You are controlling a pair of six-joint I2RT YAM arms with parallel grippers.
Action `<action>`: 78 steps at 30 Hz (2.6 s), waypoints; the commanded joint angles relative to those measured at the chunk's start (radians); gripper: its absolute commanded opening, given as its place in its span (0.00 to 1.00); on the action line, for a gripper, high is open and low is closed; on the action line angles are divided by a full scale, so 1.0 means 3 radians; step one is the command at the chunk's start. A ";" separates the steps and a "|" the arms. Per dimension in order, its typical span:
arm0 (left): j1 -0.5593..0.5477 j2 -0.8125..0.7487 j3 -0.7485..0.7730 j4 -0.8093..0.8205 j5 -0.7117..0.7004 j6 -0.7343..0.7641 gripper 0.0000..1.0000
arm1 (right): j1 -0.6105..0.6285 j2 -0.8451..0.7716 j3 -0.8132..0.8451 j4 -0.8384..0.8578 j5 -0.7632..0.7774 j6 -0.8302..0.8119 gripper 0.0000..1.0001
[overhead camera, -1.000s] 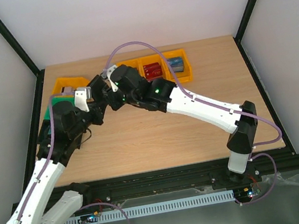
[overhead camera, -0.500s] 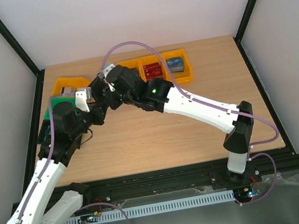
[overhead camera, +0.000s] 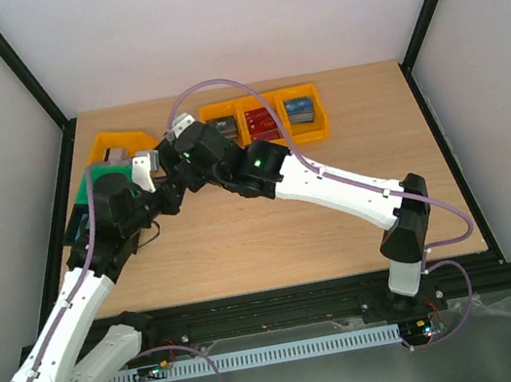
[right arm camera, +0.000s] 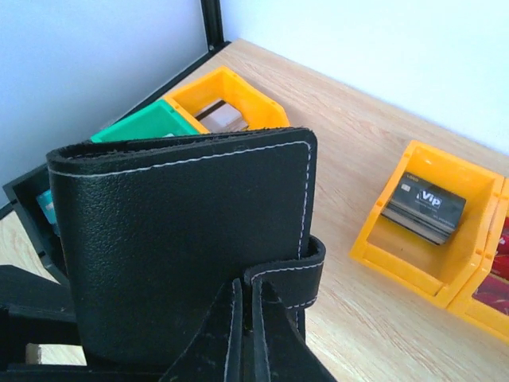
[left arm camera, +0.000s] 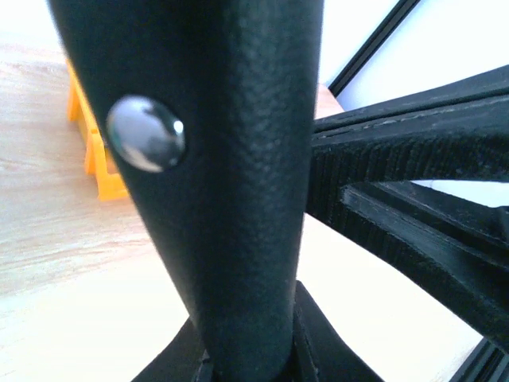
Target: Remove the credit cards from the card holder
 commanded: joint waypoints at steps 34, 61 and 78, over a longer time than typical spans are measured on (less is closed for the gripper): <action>0.0257 -0.0697 -0.0052 0.0230 0.2450 0.1389 0.02 | -0.1151 -0.1844 -0.1983 0.1547 -0.4304 -0.0440 0.48; 0.0201 -0.0705 -0.0096 0.0226 0.2624 0.1453 0.02 | -0.0684 -0.1591 -0.1654 0.1196 -0.4049 -0.0842 0.58; 0.0190 -0.0796 -0.0212 0.0455 0.1974 0.1088 0.55 | -0.0613 -0.1609 -0.1798 0.1586 -0.3307 -0.0339 0.02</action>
